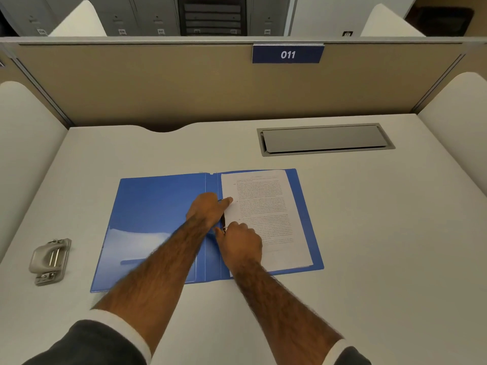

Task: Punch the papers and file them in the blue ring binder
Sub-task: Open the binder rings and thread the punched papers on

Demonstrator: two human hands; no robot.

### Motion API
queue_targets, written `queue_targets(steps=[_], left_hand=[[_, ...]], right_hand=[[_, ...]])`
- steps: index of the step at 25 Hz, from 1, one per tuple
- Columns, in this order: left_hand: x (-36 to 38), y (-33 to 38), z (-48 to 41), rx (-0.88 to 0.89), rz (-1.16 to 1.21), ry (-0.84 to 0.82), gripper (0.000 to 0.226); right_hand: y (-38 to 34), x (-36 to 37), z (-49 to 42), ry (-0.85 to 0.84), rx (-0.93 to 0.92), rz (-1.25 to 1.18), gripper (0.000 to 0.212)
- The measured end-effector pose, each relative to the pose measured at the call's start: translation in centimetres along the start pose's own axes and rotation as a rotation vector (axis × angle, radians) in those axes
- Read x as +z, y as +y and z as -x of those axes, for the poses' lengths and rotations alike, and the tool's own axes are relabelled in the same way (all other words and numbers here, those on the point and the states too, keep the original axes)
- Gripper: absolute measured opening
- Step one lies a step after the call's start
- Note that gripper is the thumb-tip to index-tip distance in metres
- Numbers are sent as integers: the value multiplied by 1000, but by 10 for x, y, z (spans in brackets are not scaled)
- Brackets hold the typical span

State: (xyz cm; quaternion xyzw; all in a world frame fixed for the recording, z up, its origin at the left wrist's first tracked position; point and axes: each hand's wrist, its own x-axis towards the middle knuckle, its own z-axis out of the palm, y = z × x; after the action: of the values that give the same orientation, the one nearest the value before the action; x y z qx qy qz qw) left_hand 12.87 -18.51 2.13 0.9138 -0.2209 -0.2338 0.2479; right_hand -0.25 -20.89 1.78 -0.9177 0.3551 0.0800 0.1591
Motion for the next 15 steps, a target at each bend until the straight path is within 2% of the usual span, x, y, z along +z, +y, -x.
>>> queue_targets(steps=[3, 4, 6, 7, 9, 11, 15], left_hand=[[11, -11, 36, 79, 19, 217, 37], [17, -17, 51, 137, 1, 268, 41], [30, -32, 77, 215, -85, 213, 66], [37, -40, 85, 225, -158, 168, 77], [49, -56, 91, 214, -292, 132, 88], [54, -65, 88, 201, -371, 126, 92], [57, -67, 87, 208, -452, 127, 92]], right_hand=[[27, -3, 10, 189, -18, 10, 60], [41, 0, 13, 258, -25, 19, 58], [76, 9, 16, 363, -18, 41, 64], [92, 14, 17, 373, -8, 53, 72], [115, 21, 16, 291, -4, 77, 84], [125, 27, 12, 220, -6, 103, 85], [127, 32, 11, 206, 10, 97, 85]])
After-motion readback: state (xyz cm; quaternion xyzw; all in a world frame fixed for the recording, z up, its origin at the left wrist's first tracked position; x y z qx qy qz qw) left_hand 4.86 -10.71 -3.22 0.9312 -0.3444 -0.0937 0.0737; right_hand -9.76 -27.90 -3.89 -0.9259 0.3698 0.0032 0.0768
